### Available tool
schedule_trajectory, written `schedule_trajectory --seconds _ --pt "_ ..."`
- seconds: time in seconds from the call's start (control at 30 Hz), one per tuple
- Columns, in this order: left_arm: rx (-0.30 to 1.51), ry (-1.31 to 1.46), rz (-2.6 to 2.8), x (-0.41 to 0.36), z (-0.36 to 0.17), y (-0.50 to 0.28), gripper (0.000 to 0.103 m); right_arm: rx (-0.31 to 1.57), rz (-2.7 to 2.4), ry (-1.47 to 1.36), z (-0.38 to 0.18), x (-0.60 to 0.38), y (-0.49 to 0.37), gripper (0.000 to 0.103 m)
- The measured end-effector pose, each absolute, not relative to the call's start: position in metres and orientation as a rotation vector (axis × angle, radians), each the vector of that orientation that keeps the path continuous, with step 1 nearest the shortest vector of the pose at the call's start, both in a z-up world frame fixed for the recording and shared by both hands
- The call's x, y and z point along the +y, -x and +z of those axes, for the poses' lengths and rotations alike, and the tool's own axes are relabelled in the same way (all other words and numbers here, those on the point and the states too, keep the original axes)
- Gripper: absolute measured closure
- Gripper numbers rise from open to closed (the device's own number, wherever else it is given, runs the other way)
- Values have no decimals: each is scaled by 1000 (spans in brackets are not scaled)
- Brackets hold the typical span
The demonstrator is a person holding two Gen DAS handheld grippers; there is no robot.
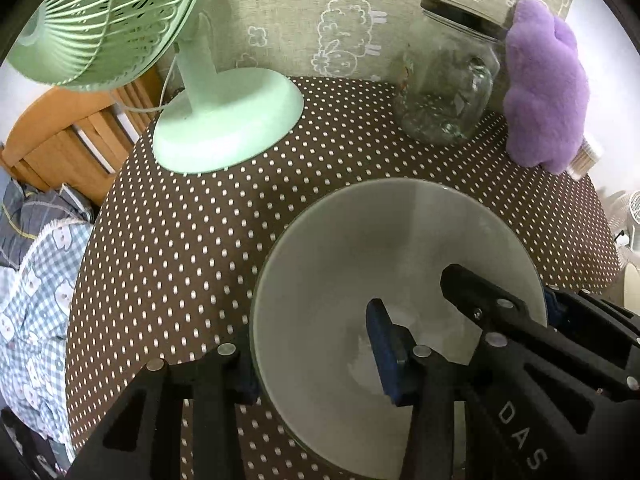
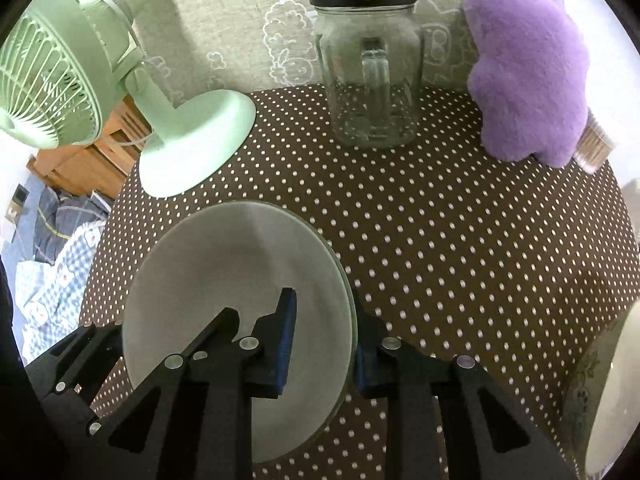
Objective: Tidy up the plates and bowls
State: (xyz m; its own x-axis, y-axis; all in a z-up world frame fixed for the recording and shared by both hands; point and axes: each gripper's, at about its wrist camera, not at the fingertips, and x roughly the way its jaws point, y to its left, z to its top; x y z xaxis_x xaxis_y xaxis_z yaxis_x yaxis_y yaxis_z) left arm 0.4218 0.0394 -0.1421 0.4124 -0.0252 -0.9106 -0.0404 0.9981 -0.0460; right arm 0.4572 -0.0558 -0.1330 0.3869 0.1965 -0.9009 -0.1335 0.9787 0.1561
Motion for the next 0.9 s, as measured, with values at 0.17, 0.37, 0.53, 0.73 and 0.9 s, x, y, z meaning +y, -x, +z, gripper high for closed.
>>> schedule_trajectory --seconds 0.17,0.37,0.53,0.73,0.9 --pt "1166 69 6 36 -141 -402 59 1173 206 -56 -130 -61 -435 76" --pt "1186 63 6 32 -139 -375 59 1194 207 -48 -128 -64 -405 76" --pt "1196 71 14 30 -136 -358 59 1202 213 -41 -123 -64 -384 76" --pt "1179 35 14 23 -121 -341 61 1193 215 -41 -110 -65 -363 76" --pt "1150 46 4 19 -100 -331 61 1152 202 -53 -89 -71 -349 76"
